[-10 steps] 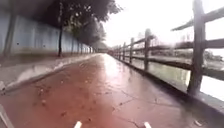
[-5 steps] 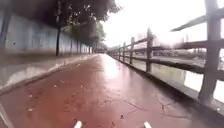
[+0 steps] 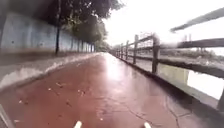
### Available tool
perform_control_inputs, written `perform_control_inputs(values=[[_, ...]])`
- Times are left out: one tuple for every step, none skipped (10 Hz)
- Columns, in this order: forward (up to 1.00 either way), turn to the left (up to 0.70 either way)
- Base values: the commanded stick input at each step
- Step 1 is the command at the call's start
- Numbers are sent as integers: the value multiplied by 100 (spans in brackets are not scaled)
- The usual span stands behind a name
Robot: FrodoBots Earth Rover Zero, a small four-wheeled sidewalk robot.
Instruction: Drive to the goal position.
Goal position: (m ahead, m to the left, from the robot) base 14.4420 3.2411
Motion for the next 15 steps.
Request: perform_control_inputs(values=[[0,0],[0,0],[0,0],[0,0],[0,0],[6,0],[34,0],[50,0],[50,0],[50,0],[50,0],[50,0],[50,0],[50,0],[50,0]])
